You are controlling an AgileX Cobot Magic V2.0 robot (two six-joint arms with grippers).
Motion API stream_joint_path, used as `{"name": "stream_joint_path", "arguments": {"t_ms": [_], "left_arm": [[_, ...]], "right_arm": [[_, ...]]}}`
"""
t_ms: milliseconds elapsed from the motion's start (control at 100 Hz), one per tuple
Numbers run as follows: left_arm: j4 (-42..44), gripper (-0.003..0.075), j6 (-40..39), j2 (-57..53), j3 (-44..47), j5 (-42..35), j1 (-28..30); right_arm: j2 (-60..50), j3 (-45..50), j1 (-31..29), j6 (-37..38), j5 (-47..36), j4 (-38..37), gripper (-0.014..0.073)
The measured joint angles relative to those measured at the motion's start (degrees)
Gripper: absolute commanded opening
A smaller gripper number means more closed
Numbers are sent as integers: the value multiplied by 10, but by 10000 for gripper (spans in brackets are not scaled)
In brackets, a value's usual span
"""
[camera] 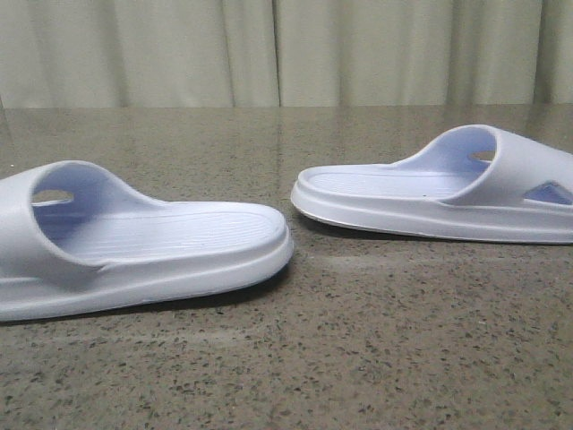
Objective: Insert blue slippers together front up
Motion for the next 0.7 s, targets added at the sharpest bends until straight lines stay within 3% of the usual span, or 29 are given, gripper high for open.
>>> {"name": "stream_joint_path", "arguments": {"t_ms": [170,410,700], "left_arm": [[-75,15,0,0,0,-34,0],[-260,15,0,0,-13,-28,0],[-291,15,0,5,-132,77,0]], "right_arm": [[0,0,0,0,-14,1,-107],[0,-13,0,4,34,42,-106],[2,-134,0,4,145,57,-106]]}}
